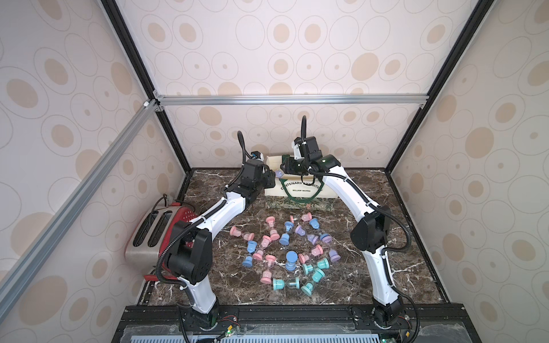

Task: Put the hourglass into the canvas bag
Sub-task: Place the hourglass in the canvas bag.

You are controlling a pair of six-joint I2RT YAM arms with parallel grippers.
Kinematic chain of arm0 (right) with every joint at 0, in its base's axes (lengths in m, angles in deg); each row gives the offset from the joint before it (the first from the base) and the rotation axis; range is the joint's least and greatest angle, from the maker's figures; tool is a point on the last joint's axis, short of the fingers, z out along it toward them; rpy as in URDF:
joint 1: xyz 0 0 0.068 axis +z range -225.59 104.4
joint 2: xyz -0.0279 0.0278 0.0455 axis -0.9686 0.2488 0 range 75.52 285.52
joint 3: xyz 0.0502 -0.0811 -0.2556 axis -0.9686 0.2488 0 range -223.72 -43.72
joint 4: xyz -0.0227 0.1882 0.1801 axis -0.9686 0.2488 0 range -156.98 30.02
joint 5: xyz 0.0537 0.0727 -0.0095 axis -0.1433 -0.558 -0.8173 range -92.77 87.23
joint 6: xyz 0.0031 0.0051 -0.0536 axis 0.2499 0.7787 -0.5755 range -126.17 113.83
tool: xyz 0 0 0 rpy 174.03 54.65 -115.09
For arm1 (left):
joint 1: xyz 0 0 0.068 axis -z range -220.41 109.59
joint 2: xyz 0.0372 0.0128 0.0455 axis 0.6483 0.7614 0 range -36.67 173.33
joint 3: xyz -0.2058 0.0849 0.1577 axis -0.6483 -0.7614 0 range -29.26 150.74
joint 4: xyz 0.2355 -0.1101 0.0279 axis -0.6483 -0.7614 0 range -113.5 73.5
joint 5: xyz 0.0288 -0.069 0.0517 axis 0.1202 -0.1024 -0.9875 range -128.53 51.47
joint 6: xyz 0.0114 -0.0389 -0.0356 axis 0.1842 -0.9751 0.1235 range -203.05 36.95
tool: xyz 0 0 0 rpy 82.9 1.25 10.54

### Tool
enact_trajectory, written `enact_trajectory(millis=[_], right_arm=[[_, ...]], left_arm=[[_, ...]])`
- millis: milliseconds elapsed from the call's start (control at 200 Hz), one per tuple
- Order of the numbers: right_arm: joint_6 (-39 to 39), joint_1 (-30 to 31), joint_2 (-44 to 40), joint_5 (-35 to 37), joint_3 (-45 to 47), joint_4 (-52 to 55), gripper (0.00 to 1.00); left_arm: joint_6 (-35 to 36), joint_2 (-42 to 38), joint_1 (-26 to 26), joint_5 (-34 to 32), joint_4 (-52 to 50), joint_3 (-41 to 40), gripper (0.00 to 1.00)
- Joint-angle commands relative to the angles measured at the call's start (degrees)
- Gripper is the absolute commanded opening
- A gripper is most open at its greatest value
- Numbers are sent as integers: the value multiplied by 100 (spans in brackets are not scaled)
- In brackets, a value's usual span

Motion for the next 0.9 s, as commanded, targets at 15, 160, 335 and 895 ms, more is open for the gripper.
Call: enact_trajectory(millis=[15,160,335,895], right_arm=[[105,-18,180,-109,-194,-167,6],[112,-40,263,5,11,-113,6],[152,-86,129,122,602,-292,12],[387,-253,1,790,1256,-80,50]], left_arm=[[-34,16,-40,10,-12,-30,39],[-51,-92,-45,17,-23,-126,28],[-130,-193,-52,259,49,-279,17],[-324,-323,-44,180,-26,-427,10]])
